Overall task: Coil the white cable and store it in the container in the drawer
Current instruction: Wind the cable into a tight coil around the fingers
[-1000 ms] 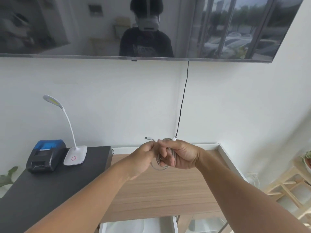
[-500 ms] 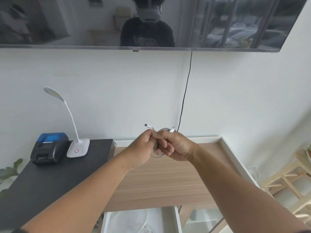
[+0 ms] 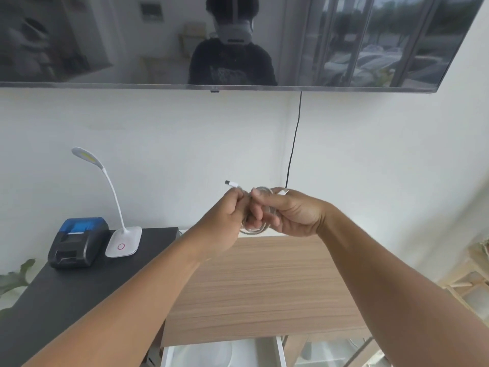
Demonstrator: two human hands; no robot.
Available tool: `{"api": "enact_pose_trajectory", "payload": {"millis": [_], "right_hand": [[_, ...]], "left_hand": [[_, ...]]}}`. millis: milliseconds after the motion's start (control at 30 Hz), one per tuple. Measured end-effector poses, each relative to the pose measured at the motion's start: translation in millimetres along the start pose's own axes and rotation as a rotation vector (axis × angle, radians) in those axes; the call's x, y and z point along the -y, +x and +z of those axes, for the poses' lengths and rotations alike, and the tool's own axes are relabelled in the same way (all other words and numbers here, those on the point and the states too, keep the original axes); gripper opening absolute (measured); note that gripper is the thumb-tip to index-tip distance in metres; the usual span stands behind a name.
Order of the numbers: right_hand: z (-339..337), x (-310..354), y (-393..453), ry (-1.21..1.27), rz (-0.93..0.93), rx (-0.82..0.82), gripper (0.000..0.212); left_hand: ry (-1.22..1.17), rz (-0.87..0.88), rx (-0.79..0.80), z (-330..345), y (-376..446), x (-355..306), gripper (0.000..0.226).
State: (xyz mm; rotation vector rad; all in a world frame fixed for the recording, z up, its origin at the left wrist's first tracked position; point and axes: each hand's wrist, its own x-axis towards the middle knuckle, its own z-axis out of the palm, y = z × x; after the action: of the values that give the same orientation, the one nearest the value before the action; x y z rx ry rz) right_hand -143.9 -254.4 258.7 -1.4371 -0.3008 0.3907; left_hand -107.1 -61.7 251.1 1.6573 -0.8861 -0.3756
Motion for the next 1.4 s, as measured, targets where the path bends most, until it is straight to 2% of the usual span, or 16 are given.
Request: {"api": "enact_pose_trajectory", "payload": {"millis": [167, 367, 533, 700, 833, 933, 1067, 1133, 1267, 1400], "right_hand": [[1.4, 6.5, 6.0, 0.052, -0.061, -0.054, 0.046], [17.1, -51.3, 18.3, 0.12, -0.025, -0.339, 0.057], [28.8, -74.7, 28.2, -0.105, 0.025, -0.546, 0.057], [25.6, -65.4, 33.3, -0.137, 0.102, -0.452, 0.057], [14.2, -43.2, 40.4, -0.029, 0.175, -0.382, 0.057], [9.6, -35.8, 54.1, 0.014, 0.162, -0.535, 0.058], [6.3, -35.1, 73.3, -0.34, 0.133, -0.838, 0.062], [2.8, -36.1, 74.3, -0.391, 0.13, -0.841, 0.067], [10.4, -53.2, 66.8, -0.355, 0.146, -0.741, 0.065], [23.9, -84.3, 62.6, -0.412, 0.066, -0.969, 0.051]], "left_hand": [[0.113, 0.015, 0.044, -9.6, 10.8, -12.2, 0.034], [0.076, -0.098, -0.111, 15.8, -2.7, 32.2, 0.031], [0.016, -0.205, -0.234, 27.9, -7.7, 69.3, 0.028], [-0.021, -0.188, -0.299, 31.2, -4.6, 80.3, 0.027], [-0.022, -0.198, -0.342, 28.3, 9.6, 72.5, 0.027], [0.13, -0.228, -0.374, 23.7, 26.2, 59.7, 0.022], [0.247, -0.232, -0.428, 22.2, 41.0, 45.3, 0.015], [0.235, -0.256, -0.446, 22.8, 43.8, 42.3, 0.018], [0.194, -0.299, -0.478, 24.8, 34.1, 54.3, 0.019], [0.121, -0.299, -0.536, 42.5, 17.5, 77.3, 0.02]]}}
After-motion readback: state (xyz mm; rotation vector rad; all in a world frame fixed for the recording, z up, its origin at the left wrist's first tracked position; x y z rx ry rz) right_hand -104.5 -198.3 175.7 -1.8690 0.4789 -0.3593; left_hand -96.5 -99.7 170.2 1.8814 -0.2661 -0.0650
